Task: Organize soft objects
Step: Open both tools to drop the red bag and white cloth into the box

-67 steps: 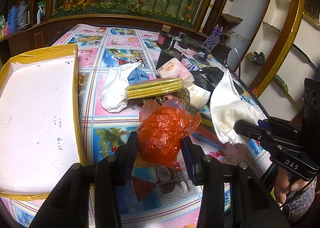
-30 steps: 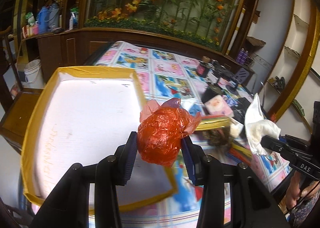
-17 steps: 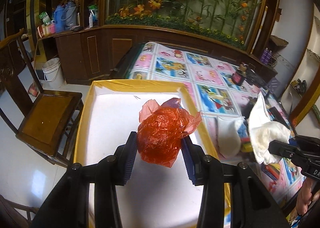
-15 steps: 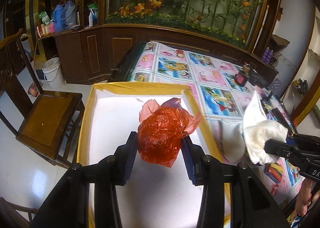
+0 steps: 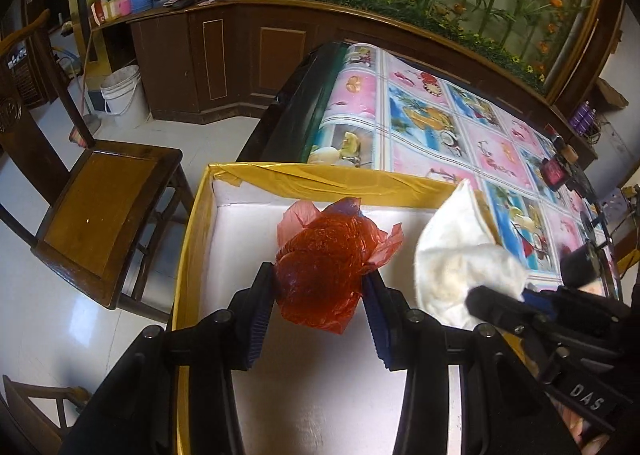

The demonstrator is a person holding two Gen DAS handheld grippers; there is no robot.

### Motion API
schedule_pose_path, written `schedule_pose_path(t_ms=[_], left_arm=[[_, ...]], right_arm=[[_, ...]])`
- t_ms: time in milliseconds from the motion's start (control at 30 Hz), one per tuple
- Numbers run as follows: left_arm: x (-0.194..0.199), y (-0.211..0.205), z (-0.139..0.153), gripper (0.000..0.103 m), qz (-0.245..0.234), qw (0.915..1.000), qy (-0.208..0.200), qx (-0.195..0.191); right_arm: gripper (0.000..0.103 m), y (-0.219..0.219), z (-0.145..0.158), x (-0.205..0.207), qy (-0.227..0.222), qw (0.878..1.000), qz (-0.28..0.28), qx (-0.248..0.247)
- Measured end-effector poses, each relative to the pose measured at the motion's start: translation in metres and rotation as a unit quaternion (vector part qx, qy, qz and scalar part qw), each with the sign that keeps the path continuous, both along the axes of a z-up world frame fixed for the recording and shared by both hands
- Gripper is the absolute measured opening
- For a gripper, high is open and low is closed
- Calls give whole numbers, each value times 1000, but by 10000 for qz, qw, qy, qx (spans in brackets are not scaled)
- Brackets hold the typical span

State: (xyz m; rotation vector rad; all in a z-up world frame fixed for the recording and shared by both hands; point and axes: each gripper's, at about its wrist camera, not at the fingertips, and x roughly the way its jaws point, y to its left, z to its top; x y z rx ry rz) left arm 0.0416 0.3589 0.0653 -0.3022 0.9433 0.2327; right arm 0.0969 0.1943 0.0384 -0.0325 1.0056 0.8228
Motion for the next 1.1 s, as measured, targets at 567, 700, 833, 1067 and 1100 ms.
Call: schedule_pose_path(t_ms=[567,700,833,1067,1100], left_arm=[[-9,15,-1,74,180,9986,-148,-480],[-34,2,3,74,159,9985,-262,-456],[-59,-9,-3,74,135,9966,-368,-729],[-82,-13,-10,74,420,9961,-438,-645],[-84,-15,-7,74,440,9959,-518,-597]], right_arm=[[62,12,-7,0,-58,9998,100,-191],[62,-16,7,-15,33,9998,99,191],[63,-49,13,-38,40,9988,120,479],[64,-101,17,-76,53,9963,241,820],[64,-111,18,-83,-23,9961,253,848]])
